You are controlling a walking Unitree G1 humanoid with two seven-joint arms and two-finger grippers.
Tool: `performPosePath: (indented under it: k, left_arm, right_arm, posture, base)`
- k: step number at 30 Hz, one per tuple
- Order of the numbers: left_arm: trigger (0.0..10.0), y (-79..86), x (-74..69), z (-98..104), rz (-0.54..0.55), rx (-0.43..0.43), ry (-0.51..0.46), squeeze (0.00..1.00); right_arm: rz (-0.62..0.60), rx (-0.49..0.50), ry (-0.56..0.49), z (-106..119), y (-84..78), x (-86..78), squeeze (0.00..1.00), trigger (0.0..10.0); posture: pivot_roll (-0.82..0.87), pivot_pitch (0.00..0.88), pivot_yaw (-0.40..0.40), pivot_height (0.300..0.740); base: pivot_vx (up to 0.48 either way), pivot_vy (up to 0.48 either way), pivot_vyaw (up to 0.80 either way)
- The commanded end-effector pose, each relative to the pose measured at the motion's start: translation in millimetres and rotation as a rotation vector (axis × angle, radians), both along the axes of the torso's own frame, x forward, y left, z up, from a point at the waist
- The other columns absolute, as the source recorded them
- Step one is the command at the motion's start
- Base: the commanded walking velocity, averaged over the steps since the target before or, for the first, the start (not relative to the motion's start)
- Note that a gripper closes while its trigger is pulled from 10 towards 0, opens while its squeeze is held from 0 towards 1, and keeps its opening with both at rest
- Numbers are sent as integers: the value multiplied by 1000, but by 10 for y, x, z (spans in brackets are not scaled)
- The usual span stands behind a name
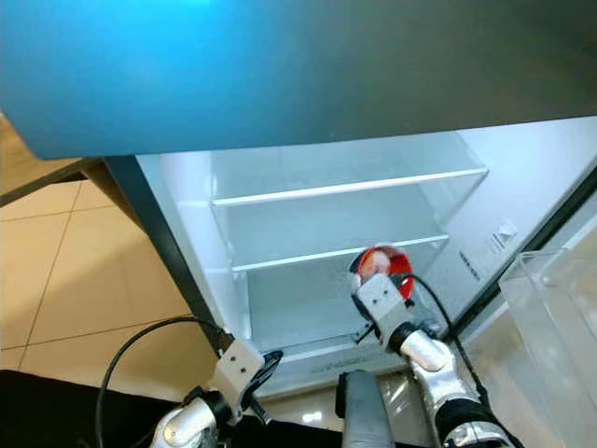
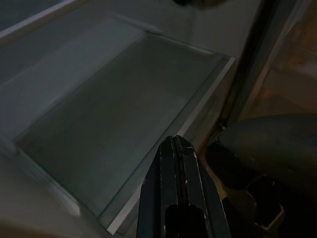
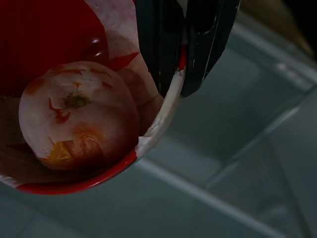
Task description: Restocking fridge
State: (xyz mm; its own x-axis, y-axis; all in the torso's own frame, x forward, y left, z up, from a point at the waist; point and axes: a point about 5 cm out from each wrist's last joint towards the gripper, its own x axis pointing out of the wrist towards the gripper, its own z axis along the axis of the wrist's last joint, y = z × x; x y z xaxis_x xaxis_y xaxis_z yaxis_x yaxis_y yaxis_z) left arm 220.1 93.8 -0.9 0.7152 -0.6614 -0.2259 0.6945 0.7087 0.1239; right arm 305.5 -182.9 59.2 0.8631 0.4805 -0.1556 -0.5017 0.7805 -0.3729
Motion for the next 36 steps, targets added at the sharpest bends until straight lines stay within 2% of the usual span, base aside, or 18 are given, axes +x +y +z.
performPosePath:
  k: [1,6,8,13,15,17,20,24,31,36]
  left_arm:
    - [10000,-63,-24,-17,-25,5,15,0]
    - [10000,-64,-17,-7,-26,5,13,0]
    - [10000,-63,-4,5,-23,5,10,0]
    - [10000,-66,5,13,-19,4,8,0]
    - [10000,-78,8,23,-20,1,6,0]
    - [10000,-80,8,25,-21,2,5,0]
    - [10000,-85,6,28,-26,1,4,0]
    - [10000,-79,20,44,-25,2,1,0]
    - [10000,-67,29,71,-23,-2,-8,0]
    - [10000,-123,14,115,-55,-7,-25,0]
  right_arm:
    - [45,-2,-77,161,15,51,0,10000]
    - [113,-24,-108,309,67,121,0,10000]
    - [176,-77,-133,461,112,209,0,10000]
    - [200,-121,-130,512,118,251,0,10000]
    - [256,-212,-71,492,119,296,0,10000]
    - [267,-240,-55,482,116,308,0,10000]
    - [321,-340,5,429,115,331,0,10000]
    - [341,-403,51,425,106,378,0,10000]
    - [338,-459,53,500,141,473,0,10000]
    - [326,-512,56,614,193,595,0,10000]
  posture:
    - [-136,126,-46,593]
    - [-136,122,-47,593]
    - [-134,120,-50,593]
    - [-132,119,-52,593]
    - [-134,117,-50,593]
    - [-134,117,-50,593]
    - [-135,120,-48,593]
    - [-126,135,-56,593]
    - [-121,149,-60,593]
    - [-116,171,-67,593]
  base:
    - [0,0,0]
    - [0,0,0]
    - [0,0,0]
    - [0,0,0]
    - [0,0,0]
    - [0,0,0]
    - [0,0,0]
    - [0,0,0]
    - [0,0,0]
    - [0,0,0]
